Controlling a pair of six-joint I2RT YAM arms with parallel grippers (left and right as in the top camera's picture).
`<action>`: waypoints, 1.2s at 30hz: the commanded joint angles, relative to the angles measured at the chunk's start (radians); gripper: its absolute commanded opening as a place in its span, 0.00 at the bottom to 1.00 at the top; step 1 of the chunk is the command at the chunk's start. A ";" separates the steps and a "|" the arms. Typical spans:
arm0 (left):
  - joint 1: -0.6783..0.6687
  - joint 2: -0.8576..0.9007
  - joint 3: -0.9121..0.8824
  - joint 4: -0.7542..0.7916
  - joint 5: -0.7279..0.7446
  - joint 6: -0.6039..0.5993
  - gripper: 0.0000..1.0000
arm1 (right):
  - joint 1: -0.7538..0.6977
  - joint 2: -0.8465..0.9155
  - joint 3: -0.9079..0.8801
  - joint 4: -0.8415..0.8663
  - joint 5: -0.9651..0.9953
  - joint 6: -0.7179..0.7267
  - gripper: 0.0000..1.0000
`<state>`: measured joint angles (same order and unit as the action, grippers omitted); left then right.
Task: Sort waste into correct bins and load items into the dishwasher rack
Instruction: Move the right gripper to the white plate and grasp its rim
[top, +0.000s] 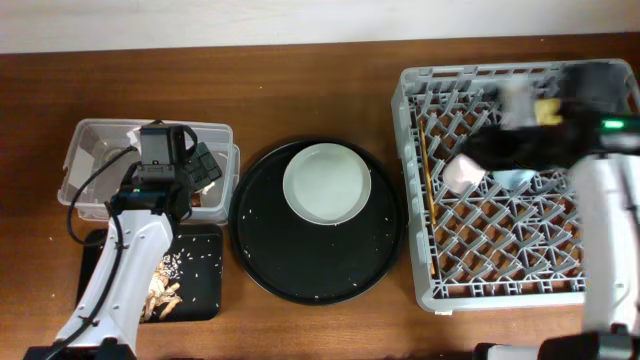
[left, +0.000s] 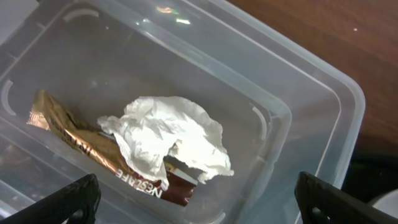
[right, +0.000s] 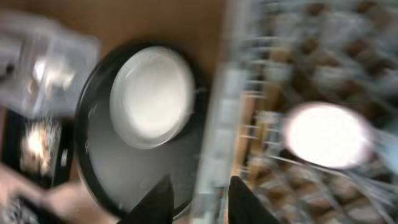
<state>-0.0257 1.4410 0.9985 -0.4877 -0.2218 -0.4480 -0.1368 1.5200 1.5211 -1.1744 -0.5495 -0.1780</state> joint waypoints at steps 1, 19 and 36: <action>0.003 -0.003 0.003 0.001 -0.011 0.016 0.99 | 0.276 -0.008 0.009 0.027 0.277 0.091 0.34; 0.003 -0.003 0.003 0.000 -0.011 0.016 0.99 | 0.594 0.561 0.009 0.352 0.550 0.346 0.51; 0.003 -0.003 0.003 0.001 -0.011 0.016 0.99 | 0.712 0.598 -0.002 0.282 0.177 0.385 0.64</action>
<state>-0.0257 1.4410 0.9985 -0.4881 -0.2218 -0.4480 0.4927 2.1086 1.5211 -0.8894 -0.2916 0.2070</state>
